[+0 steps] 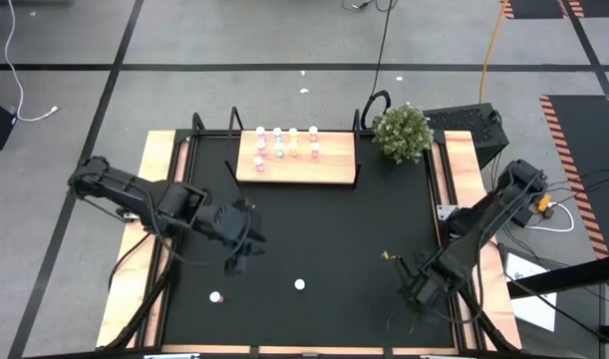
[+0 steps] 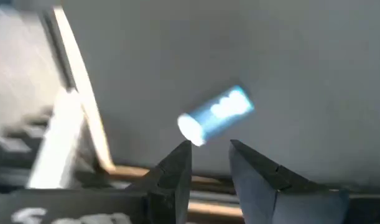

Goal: Pick and place medicine bottles onto shelf by color
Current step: Put the blue medicine bottle on the shelf aligned with the other blue medicine bottle

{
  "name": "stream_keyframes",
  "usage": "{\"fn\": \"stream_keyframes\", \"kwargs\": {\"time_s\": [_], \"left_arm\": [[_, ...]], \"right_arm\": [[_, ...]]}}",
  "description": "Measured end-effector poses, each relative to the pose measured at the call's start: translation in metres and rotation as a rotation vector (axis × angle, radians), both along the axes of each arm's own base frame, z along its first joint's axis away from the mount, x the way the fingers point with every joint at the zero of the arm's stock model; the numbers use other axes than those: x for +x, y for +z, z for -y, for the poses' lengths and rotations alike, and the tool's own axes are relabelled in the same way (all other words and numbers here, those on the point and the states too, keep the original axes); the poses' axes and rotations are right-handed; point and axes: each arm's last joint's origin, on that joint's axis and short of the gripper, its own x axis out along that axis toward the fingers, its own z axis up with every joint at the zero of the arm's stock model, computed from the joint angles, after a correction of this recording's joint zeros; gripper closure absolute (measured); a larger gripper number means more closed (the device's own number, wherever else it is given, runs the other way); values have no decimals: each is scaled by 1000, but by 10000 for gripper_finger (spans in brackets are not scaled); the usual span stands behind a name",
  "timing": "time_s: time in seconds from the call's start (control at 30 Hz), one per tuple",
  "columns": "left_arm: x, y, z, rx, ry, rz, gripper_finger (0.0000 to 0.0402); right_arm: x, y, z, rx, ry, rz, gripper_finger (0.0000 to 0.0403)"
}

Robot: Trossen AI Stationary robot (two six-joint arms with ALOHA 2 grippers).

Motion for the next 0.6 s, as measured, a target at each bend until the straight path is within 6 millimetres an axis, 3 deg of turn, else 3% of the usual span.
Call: {"fn": "stream_keyframes", "kwargs": {"time_s": [0.17,0.47,0.6], "left_arm": [[6,-7,13,-40,36,-19,252],[31,-35,31,-21,244,-57,252],[41,-51,36,-36,308,-106,252]], "right_arm": [[-6,2,9,-70,337,73,303],[-7,-16,4,-35,1415,246,303],[-6,-28,-7,2,1673,335,303]]}}
